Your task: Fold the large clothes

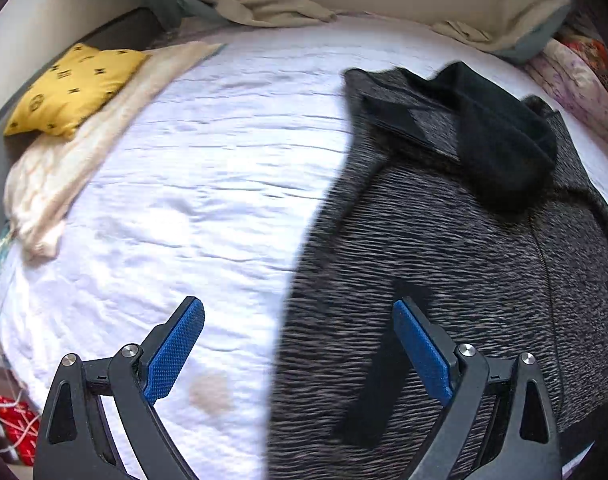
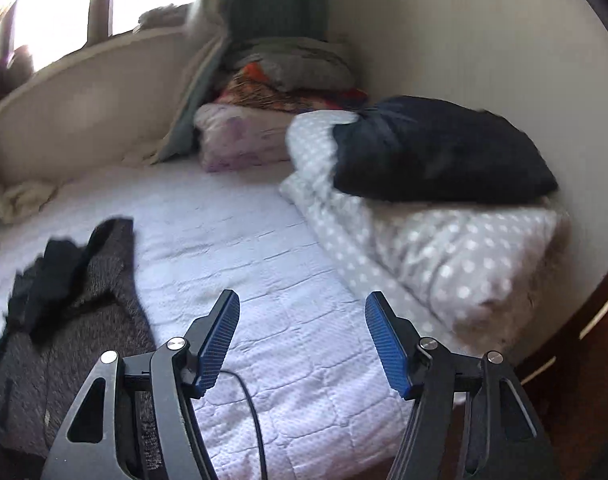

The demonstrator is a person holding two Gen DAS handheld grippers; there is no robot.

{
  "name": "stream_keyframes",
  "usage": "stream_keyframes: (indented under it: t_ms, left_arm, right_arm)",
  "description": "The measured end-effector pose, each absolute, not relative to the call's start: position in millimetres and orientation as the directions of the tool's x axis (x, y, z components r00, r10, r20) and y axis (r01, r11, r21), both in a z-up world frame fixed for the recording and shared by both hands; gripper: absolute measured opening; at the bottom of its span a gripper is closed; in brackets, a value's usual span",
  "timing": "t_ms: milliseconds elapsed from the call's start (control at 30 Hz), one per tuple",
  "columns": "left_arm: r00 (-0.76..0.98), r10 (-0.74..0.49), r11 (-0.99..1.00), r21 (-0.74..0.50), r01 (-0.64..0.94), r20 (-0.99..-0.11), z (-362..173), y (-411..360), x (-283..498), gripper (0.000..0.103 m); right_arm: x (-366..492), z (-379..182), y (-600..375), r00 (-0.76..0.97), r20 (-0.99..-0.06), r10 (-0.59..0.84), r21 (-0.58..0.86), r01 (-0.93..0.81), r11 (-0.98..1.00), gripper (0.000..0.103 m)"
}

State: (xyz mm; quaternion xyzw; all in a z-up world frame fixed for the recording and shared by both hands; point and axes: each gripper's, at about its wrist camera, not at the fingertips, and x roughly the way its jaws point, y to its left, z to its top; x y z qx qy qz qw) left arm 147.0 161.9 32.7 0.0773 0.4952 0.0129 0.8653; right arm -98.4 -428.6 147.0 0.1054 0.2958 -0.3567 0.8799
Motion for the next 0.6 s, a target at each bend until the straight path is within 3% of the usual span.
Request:
stream_keyframes:
  t_ms: [267, 600]
  left_arm:
    - [0.534, 0.102, 0.99, 0.136, 0.025, -0.84, 61, 188, 160, 0.096]
    - [0.55, 0.134, 0.986, 0.164, 0.005, -0.824, 92, 223, 140, 0.094]
  right_arm:
    - [-172, 219, -464, 0.561, -0.488, -0.668, 0.063, 0.787, 0.614, 0.063]
    - [-221, 259, -480, 0.516, -0.424, -0.744, 0.09, 0.842, 0.532, 0.063]
